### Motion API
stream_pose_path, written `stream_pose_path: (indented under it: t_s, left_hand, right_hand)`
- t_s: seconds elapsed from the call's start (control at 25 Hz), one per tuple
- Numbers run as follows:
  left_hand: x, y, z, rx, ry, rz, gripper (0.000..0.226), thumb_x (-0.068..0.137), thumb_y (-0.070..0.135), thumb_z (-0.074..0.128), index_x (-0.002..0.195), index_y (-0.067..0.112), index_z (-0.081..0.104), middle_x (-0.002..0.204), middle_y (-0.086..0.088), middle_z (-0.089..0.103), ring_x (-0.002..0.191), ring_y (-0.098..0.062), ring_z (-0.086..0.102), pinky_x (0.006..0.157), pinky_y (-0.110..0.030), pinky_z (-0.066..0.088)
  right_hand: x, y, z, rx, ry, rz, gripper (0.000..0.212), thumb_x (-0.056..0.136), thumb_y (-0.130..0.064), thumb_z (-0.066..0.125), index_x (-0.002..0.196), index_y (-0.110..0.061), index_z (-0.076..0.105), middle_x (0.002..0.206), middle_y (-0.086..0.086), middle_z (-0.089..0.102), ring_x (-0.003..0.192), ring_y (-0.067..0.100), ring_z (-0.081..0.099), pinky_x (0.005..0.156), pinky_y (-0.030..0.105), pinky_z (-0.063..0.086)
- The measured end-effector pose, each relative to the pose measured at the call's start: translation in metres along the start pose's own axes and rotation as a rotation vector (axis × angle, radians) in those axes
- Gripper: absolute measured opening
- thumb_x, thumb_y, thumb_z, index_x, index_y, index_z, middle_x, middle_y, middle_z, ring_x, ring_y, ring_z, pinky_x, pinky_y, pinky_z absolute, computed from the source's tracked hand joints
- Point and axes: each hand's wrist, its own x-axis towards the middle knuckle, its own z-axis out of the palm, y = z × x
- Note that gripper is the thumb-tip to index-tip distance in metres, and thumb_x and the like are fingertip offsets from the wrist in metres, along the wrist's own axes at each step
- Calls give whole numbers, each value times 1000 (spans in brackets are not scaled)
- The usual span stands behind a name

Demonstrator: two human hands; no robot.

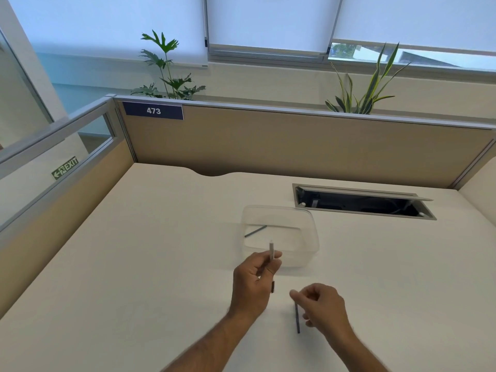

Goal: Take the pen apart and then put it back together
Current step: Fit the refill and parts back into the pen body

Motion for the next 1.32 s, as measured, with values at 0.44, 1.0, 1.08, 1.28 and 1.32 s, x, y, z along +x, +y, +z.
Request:
stream_pose_path:
  t_s: [0.44, 1.0, 1.08, 1.28, 1.32]
  left_hand:
    - [-6, -25, -18, 291, -147, 147, 18, 87, 33, 64, 104, 31, 68, 76, 5, 65, 70, -16, 61, 61, -35, 52]
    - [-11, -33, -21, 298, -160, 68, 15, 89, 29, 68, 103, 29, 70, 77, 0, 67, 70, -18, 60, 61, -41, 54]
    - [-11, -34, -20, 286, -156, 35, 13, 89, 28, 68, 102, 31, 70, 80, 3, 69, 73, -19, 62, 64, -44, 56]
    - [-12, -35, -22, 251, -143, -48, 6, 90, 25, 67, 91, 23, 72, 82, 3, 71, 74, -20, 63, 66, -47, 56]
    - [-12, -33, -21, 244, -142, -62, 5, 89, 25, 68, 90, 26, 73, 81, 5, 72, 74, -17, 63, 65, -42, 57]
  right_hand:
    - [18, 6, 9, -554, -164, 38, 20, 64, -27, 72, 64, -7, 73, 56, 3, 73, 48, 19, 70, 55, 25, 60]
    - [18, 7, 25, -929, -135, -227, 30, 73, -37, 59, 65, -23, 33, 87, 1, 56, 92, 23, 64, 64, 27, 38]
    - [19, 10, 25, -934, -126, -250, 32, 72, -36, 57, 62, -23, 29, 76, -3, 45, 82, 23, 59, 61, 27, 37]
    - [19, 5, 16, -700, -86, -256, 21, 63, -36, 59, 61, -16, 56, 57, -3, 56, 54, 14, 52, 49, 23, 39]
    - [20, 2, 11, -507, -94, -250, 22, 60, -34, 61, 57, -12, 59, 52, 1, 60, 48, 12, 53, 45, 22, 39]
